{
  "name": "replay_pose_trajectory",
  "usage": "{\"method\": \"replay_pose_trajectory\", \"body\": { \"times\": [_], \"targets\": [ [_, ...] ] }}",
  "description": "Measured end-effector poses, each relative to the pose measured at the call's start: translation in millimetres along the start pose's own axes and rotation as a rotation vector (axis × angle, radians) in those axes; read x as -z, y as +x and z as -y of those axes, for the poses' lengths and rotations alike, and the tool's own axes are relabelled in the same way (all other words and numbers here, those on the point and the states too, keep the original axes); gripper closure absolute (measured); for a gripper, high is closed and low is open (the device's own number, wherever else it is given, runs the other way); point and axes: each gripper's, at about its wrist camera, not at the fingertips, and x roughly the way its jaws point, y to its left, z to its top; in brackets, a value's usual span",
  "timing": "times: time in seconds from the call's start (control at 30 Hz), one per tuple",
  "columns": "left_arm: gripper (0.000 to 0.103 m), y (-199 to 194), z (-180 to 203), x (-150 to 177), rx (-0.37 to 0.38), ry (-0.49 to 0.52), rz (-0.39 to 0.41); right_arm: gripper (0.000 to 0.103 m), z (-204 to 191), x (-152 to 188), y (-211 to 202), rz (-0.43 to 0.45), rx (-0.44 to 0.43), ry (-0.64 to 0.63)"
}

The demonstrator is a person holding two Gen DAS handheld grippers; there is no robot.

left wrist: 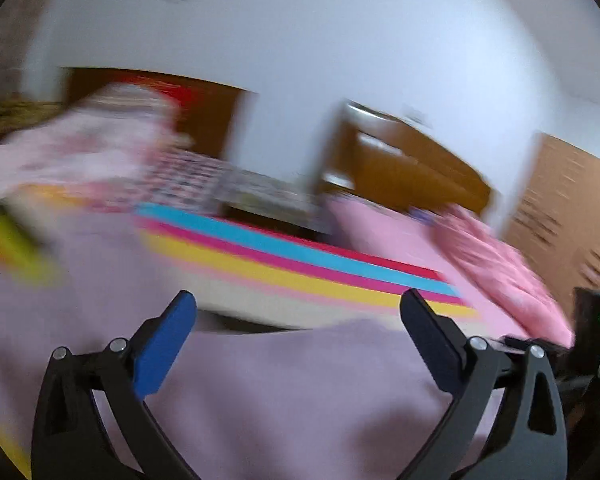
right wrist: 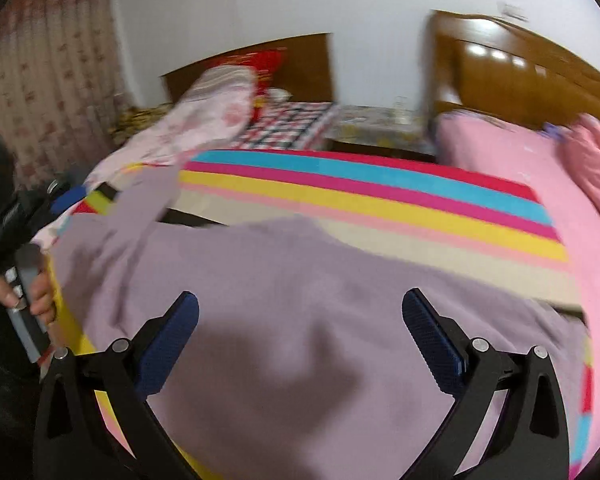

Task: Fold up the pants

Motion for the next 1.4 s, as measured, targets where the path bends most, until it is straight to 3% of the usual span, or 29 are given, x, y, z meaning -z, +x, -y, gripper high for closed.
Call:
{"method": "replay_pose_trajectory", "body": {
  "times": [0.07,0.17,0.23,0.4,0.57,0.67,0.77,0.93,1.0,1.13,1.17,1.27,1.3,1.4],
  "targets": [
    [0.002,-34,-74,8,-0.182,-0.114,0.008,0.005,-35,-30,33,-0.005,-0.121,-0.092],
    [0.002,-73,-166,26,-0.366,-0.304,0.013,0.005,-102,-74,88,-0.034,-0.293,-0.237],
    [0.002,-92,-210,38,-0.461,-0.412,0.005,0.005,-151,-97,118,-0.064,-0.363,-0.332],
    [0.002,-98,-259,47,-0.504,-0.502,-0.006,0.016,-290,-151,220,-0.2,-0.523,-0.538],
    [0.004,-76,-293,54,-0.488,-0.544,-0.026,0.035,-398,-154,287,-0.274,-0.613,-0.692],
    [0.008,-62,-302,52,-0.48,-0.544,-0.021,0.047,-429,-152,316,-0.304,-0.633,-0.732],
    [0.021,-50,-318,50,-0.496,-0.561,-0.037,0.051,-456,-151,342,-0.33,-0.67,-0.747],
    [0.023,-43,-333,55,-0.511,-0.592,-0.036,0.064,-475,-137,359,-0.388,-0.75,-0.795],
    [0.023,-40,-334,56,-0.519,-0.58,-0.033,0.064,-477,-126,363,-0.39,-0.757,-0.838],
    [0.024,-38,-338,56,-0.517,-0.585,-0.022,0.069,-471,-133,370,-0.407,-0.794,-0.774],
    [0.027,-37,-338,55,-0.524,-0.584,-0.021,0.071,-471,-133,371,-0.409,-0.795,-0.772],
    [0.087,-42,-338,54,-0.542,-0.593,-0.013,0.09,-474,-128,358,-0.358,-0.77,-0.831],
    [0.098,-45,-337,51,-0.534,-0.588,-0.007,0.091,-474,-127,353,-0.332,-0.756,-0.847],
    [0.098,-54,-317,30,-0.534,-0.482,0.039,0.093,-469,-141,328,-0.228,-0.74,-0.834]
  ]
}}
